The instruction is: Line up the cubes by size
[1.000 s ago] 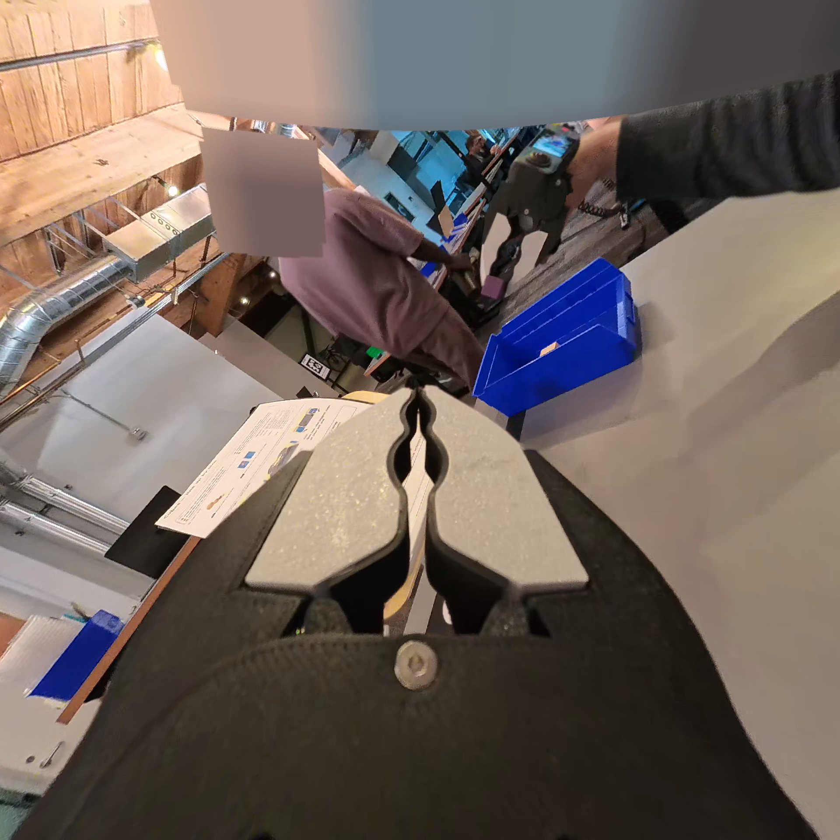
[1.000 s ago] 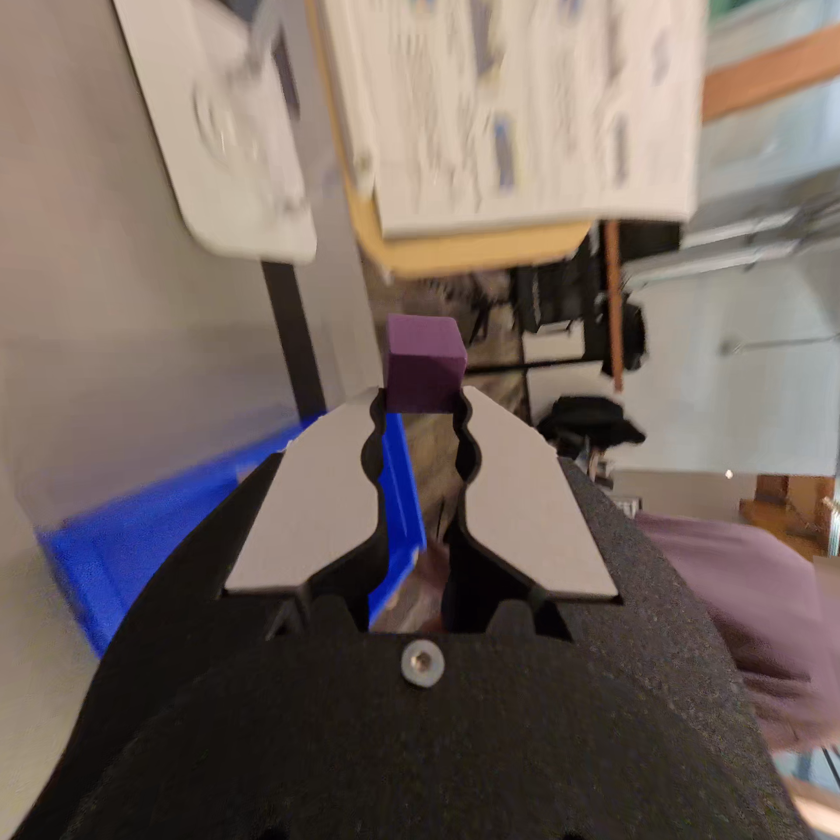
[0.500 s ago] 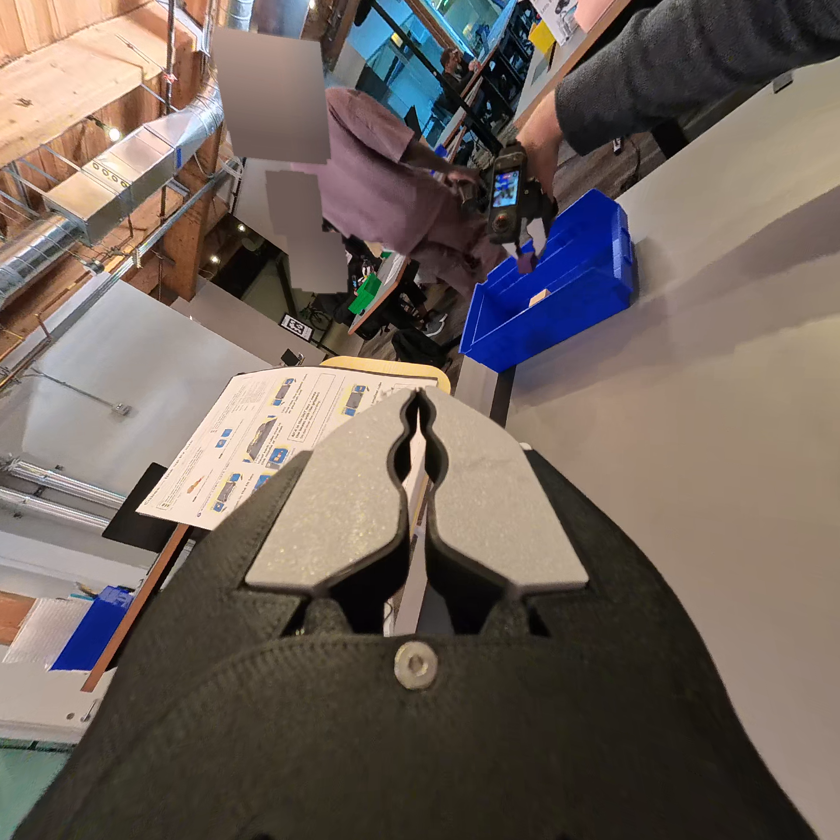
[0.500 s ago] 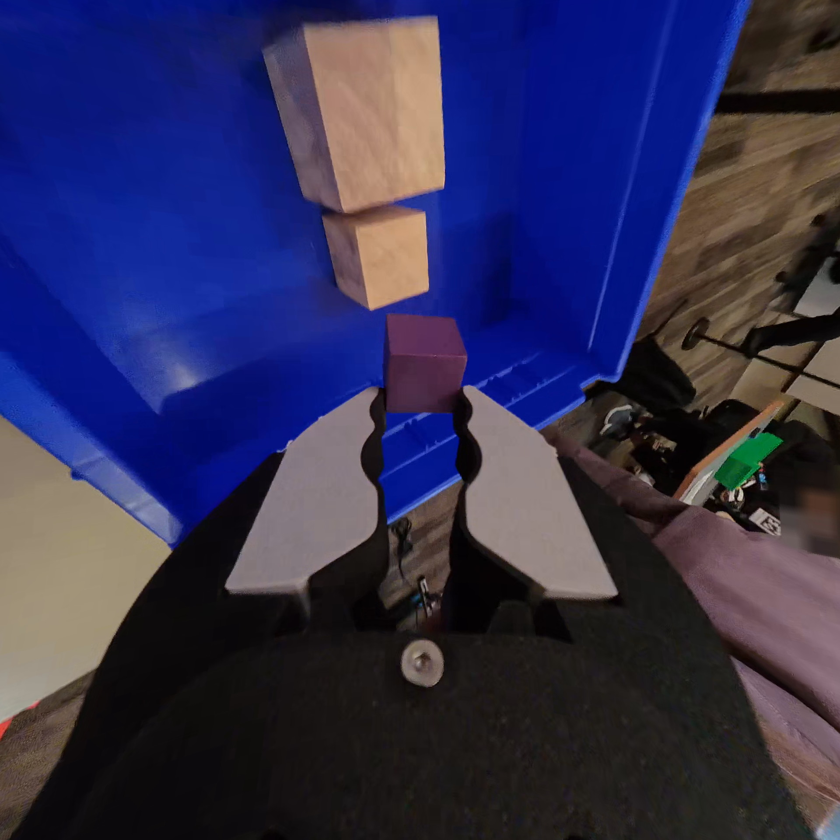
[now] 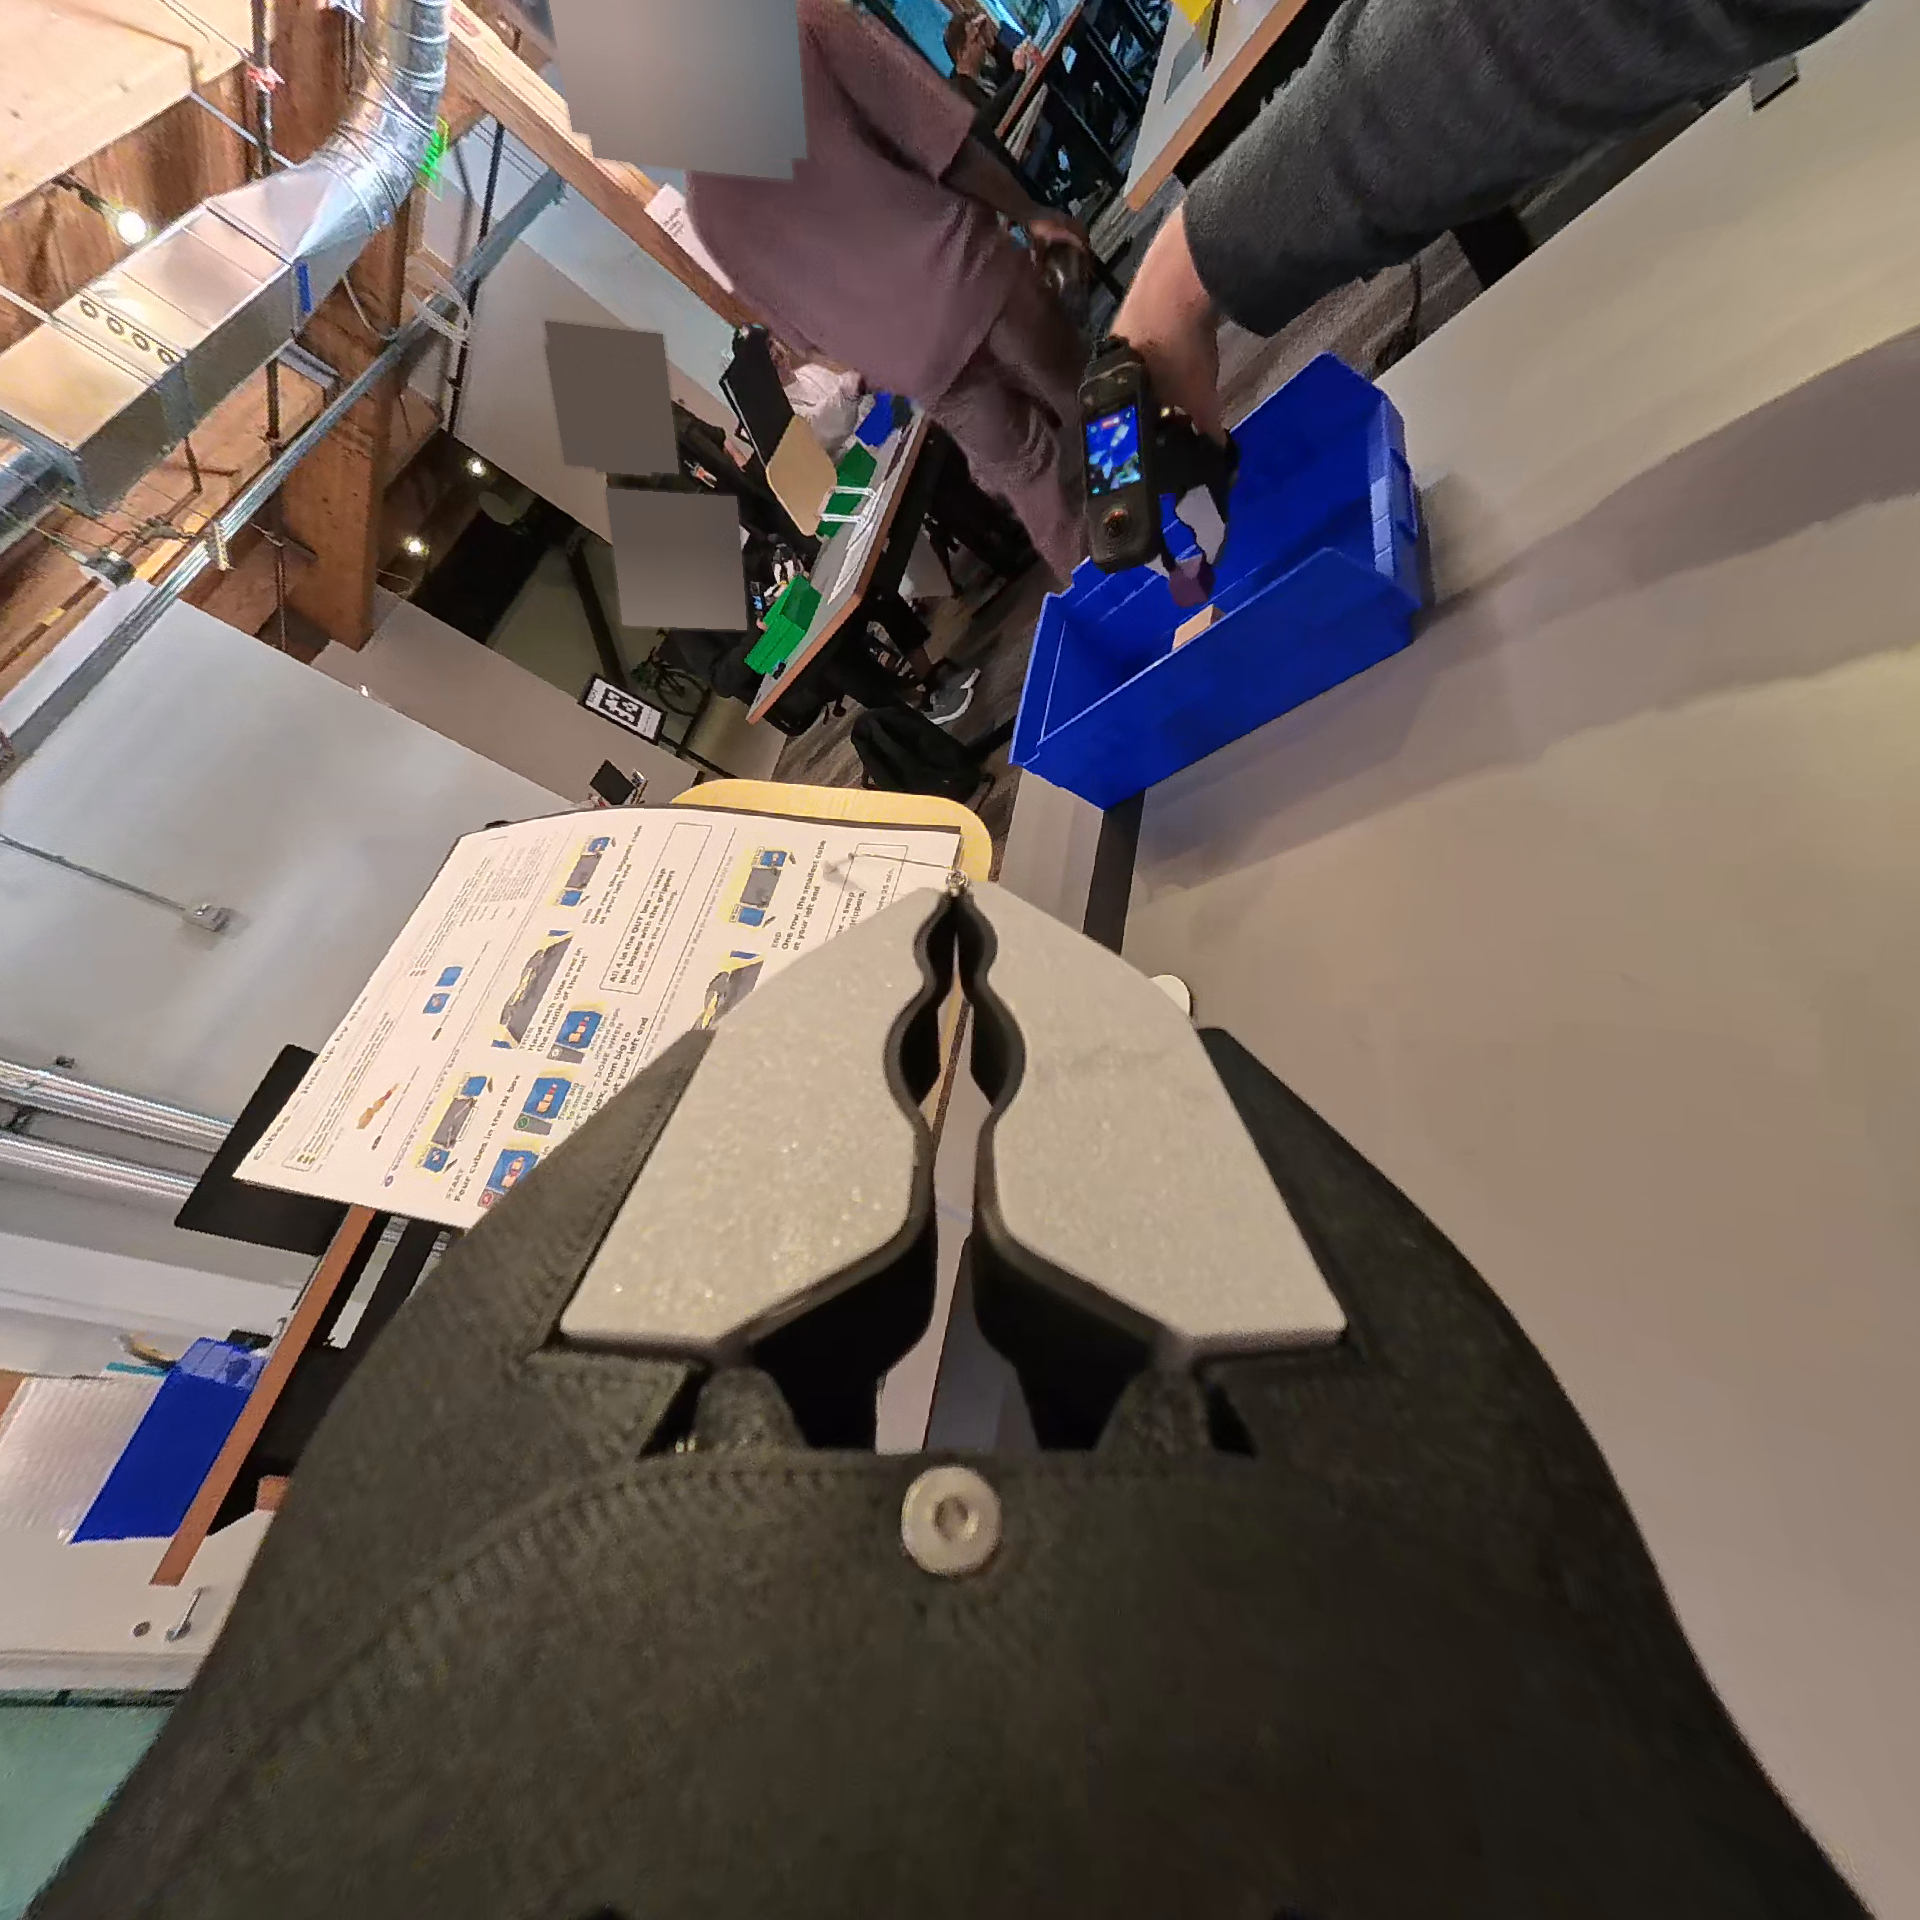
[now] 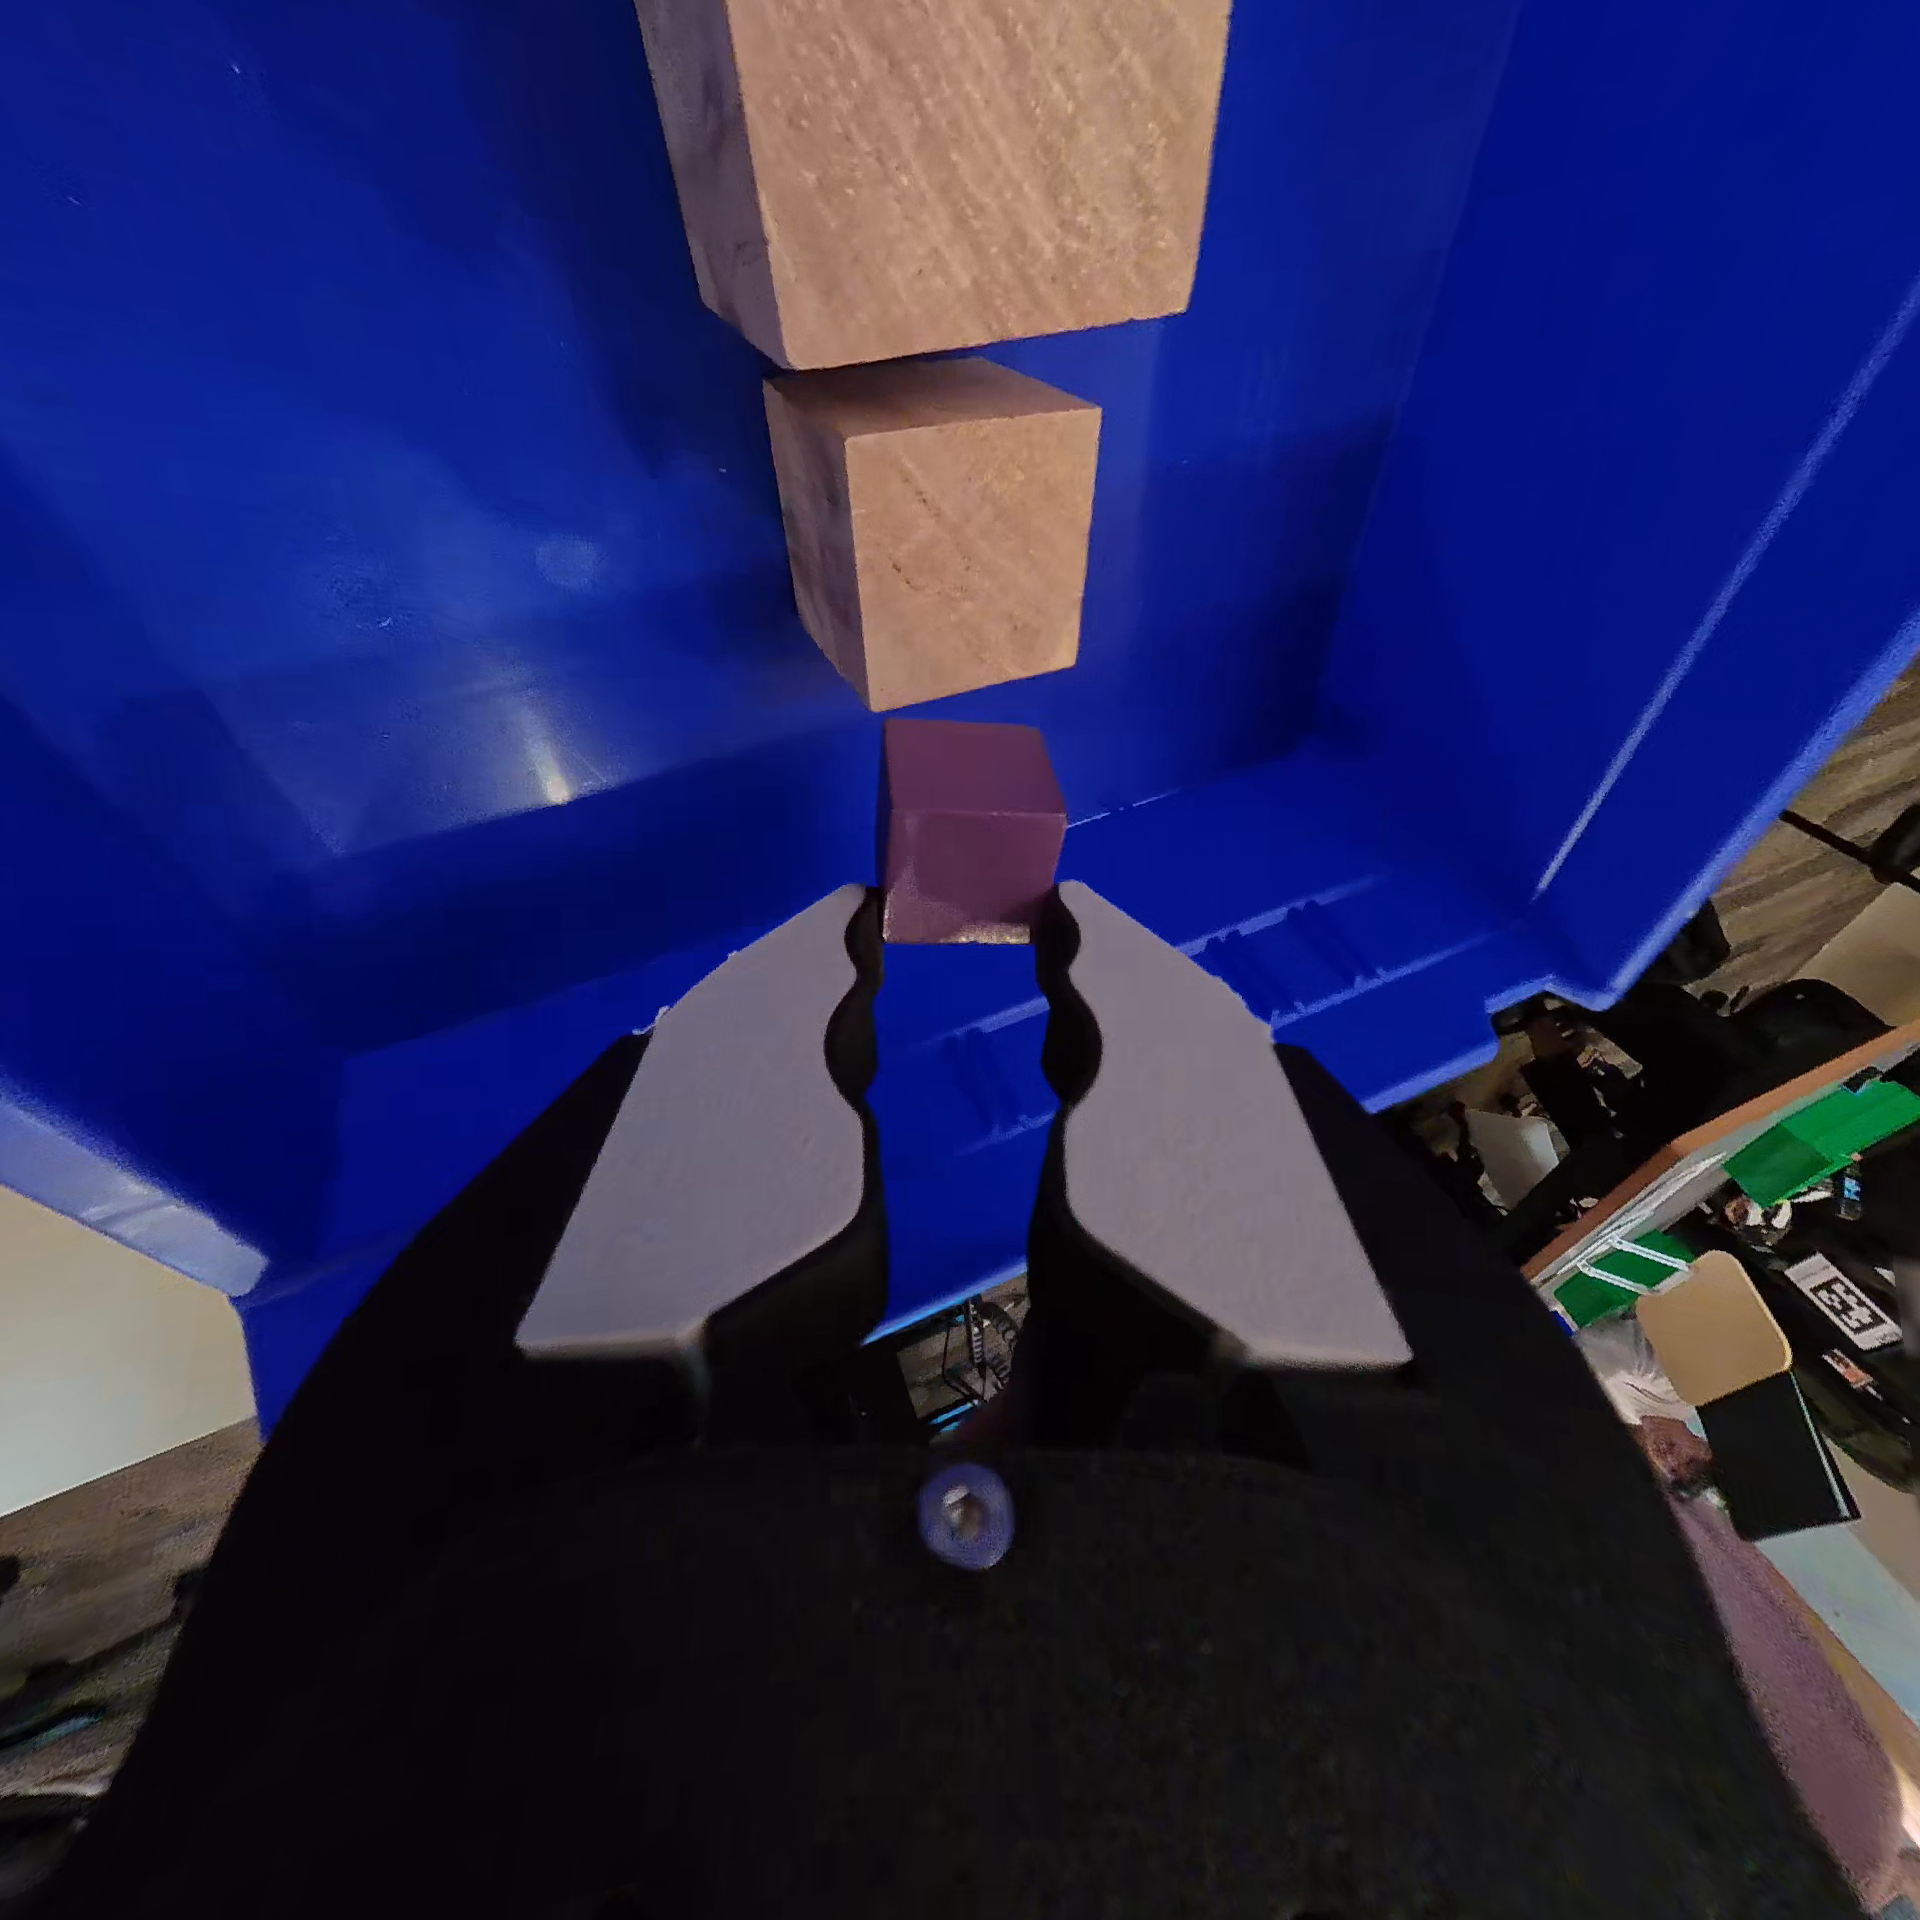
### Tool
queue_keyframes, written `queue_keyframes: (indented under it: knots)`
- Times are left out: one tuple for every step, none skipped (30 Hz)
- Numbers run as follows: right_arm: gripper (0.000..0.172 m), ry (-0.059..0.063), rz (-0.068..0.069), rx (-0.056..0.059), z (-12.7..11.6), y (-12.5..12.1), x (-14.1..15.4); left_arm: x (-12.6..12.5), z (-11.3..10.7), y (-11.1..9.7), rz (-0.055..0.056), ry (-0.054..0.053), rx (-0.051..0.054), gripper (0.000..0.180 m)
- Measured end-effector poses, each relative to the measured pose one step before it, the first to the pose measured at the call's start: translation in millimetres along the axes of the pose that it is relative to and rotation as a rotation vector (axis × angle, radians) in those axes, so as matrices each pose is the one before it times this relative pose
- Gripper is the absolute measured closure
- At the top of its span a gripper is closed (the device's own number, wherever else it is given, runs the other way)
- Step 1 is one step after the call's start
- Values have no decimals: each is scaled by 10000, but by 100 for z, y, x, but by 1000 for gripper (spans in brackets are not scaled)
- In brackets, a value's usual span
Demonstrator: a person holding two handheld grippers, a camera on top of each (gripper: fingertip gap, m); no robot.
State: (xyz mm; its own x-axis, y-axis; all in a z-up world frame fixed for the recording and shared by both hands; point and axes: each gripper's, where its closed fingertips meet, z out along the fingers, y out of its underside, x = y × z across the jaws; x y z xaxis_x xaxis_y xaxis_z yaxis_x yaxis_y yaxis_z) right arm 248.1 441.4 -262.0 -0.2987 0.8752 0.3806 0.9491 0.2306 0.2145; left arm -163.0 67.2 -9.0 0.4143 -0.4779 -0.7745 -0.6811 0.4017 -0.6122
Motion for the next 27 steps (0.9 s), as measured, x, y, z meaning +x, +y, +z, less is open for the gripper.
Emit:
queue_keyframes:
  knots:
    - [143, -88, -81, -17, 236, -30, -72, -8, 61, 86, 23, -1, -59, 180]
    - [143, -83, -66, 3, 201, -55, -85, -8, 33, 89, 10, -6, -52, 180]
    - [144, -43, -58, 8, 153, -30, -21, -2, 18, 50, -3, 5, -21, 180]
    - [144, -24, -42, -22, 114, 31, 19, -3, 12, -13, -10, 1, 8, 180]
    - [143, -11, -10, -7, 85, 26, 71, 25, 32, -23, -14, 19, 24, 180]
    - [143, -24, -5, -10, 69, 30, 46, 52, 62, -33, -5, 30, 18, 180]
    - [143, 0, -21, -31, 47, 44, 49, 54, 107, -8, 2, 26, -1, 180]
    - [144, -6, -42, -8, 30, 8, 29, 92, 136, 38, 9, 39, -34, 180]
    - [144, -34, -25, -10, 32, 14, -10, 100, 162, 81, 25, 42, -55, 180]
    - [144, -23, 0, 28, -1, -16, 19, 82, 170, 74, 16, 34, -52, 180]
    - [144, 1, 13, 66, -20, -48, 79, 90, 178, 60, 0, 47, -33, 180]
    - [144, -8, 28, 77, -18, -57, 69, 115, 186, 64, 6, 58, -27, 180]
    - [144, -8, 5, 16, 12, 14, 55, 92, 172, 85, 9, 46, -39, 180]
    - [144, 11, -29, -68, 68, 134, 83, 69, 168, 100, 1, 35, -53, 180]
    - [144, 18, -21, -97, 61, 181, 88, 84, 154, 99, 7, 36, -54, 180]
    - [143, -8, 15, -34, 15, 138, 47, 83, 126, 107, 13, 38, -56, 180]
    - [143, 6, 42, 58, -13, 7, 70, 44, 109, 111, 8, 23, -58, 180]
    - [144, 15, 36, 64, -4, -7, 74, 20, 76, 62, 5, 11, -35, 180]
    - [144, -9, -10, -11, 88, 37, 2, 22, 45, 16, -4, 13, -3, 180]
    - [144, -53, -75, -99, 190, 104, -92, 12, 47, -11, -11, 16, 14, 180]
    - [144, -42, -117, -162, 285, 149, -86, 23, 33, -10, -5, 14, 13, 180]
    - [144, -46, -114, -157, 317, 111, -86, 38, 56, -14, 3, 20, 6, 180]
    - [144, -58, -93, -99, 318, 21, -94, 36, 62, 21, 3, 20, -10, 180]
    - [144, -75, -58, -53, 291, -46, -88, 39, 63, 57, 6, 16, -26, 180]
    - [144, -57, -35, -7, 262, -109, -28, 30, 64, 48, 4, 11, -30, 180]
    - [144, -52, -21, 20, 234, -138, -11, 20, 47, 44, 2, 10, -23, 180]
    - [144, -67, -12, 15, 219, -120, -12, 9, 34, 36, 3, 7, -18, 180]
